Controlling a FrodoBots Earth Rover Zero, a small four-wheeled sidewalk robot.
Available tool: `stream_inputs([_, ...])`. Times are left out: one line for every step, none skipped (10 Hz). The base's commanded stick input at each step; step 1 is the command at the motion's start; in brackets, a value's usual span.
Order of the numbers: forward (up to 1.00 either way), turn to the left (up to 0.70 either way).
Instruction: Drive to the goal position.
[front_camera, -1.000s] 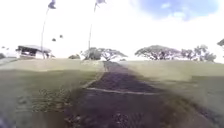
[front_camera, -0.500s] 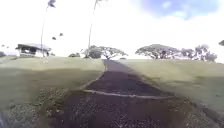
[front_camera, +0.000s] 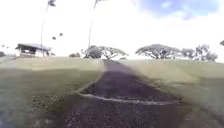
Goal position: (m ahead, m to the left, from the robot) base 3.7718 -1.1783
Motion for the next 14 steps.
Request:
stream_inputs([0.50,0.00])
stream_inputs([0.50,0.00])
stream_inputs([0.50,0.00])
stream_inputs([0.50,0.00])
stream_inputs([0.50,0.00])
stream_inputs([0.50,0.00])
stream_inputs([0.50,0.00])
stream_inputs([0.50,0.00])
stream_inputs([0.50,-0.20])
stream_inputs([0.50,-0.50])
stream_inputs([0.50,-0.50])
stream_inputs([0.50,-0.50])
stream_inputs([0.50,-0.40])
stream_inputs([0.50,-0.19])
